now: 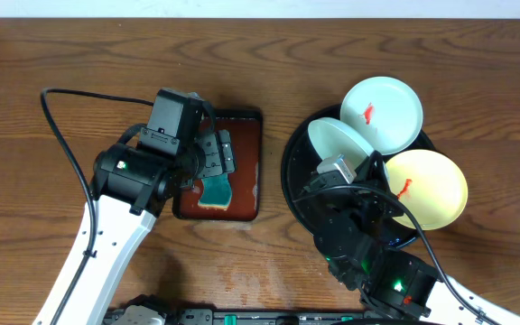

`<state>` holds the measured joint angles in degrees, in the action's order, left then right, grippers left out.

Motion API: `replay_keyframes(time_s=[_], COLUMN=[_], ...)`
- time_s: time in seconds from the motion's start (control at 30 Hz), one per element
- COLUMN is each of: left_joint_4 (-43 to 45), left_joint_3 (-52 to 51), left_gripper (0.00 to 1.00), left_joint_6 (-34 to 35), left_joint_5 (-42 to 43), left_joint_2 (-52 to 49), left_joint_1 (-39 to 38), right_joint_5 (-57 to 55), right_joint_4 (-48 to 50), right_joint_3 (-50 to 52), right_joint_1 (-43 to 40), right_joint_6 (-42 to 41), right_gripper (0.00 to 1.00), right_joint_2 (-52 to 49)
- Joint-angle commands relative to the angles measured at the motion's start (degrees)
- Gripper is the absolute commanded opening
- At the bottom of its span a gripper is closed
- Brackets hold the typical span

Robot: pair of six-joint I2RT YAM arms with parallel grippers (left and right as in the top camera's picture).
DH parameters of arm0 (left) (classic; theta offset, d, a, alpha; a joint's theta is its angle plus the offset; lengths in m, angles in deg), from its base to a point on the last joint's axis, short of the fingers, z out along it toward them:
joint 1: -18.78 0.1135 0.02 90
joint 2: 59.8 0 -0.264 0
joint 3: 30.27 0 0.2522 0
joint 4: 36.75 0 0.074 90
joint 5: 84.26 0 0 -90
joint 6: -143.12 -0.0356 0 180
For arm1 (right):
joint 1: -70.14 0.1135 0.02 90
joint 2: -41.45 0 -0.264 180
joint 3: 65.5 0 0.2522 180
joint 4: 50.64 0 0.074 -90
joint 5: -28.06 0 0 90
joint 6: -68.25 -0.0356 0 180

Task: Clean dirty plates on tray and stack at the side
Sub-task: 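Lift the pale green plate with the right gripper and set it right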

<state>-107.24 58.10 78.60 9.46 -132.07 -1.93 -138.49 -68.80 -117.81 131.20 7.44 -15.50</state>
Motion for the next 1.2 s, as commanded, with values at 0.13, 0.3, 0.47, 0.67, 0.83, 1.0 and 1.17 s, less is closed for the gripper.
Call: replay_keyframes(time_s=[0.13,0.3,0.47,0.67,0.83,1.0,1.17], left_joint_4=[-0.2,-0.2,-0.2,-0.2,-0.2,-0.2,-0.2], left_joint_3=[1.0,1.0,1.0,1.0,1.0,1.0,1.0], left_gripper=[0.87,0.87,0.87,0.87,0.87,0.87,0.87], left_joint_6=[-0.2,-0.2,-0.2,-0.2,-0.2,-0.2,-0.2], left_joint_5=[-0.1,-0.1,-0.1,-0.1,-0.1,-0.1,-0.1], left_joint_2=[0.0,0.0,0.0,0.0,0.0,0.0,0.0], left_joint_1=[0.2,0.2,0.2,0.2,0.2,0.2,0.2], right_joint_5=[-1.4,0.5,5.6,13.1,17.4,34.4,64.1], right_joint_4=[0.3,-3.8,-12.2,-17.7,-18.3,-21.1,-23.1], right_joint_3=[-1.1,-1.1,-1.1,-1.1,-1.5,-3.3,-5.4], right_joint_1=[0.4,-0.4,-2.0,-5.6,-11.0,-23.7,-52.3], right_joint_6=[-3.4,-8.6,-18.6,-29.7,-39.2,-48.9,-48.9], right_gripper=[0.01,0.01,0.01,0.01,0.01,0.01,0.01], right_joint_2=[0.3,0.0,-0.8,-0.8,0.2,5.4,11.6])
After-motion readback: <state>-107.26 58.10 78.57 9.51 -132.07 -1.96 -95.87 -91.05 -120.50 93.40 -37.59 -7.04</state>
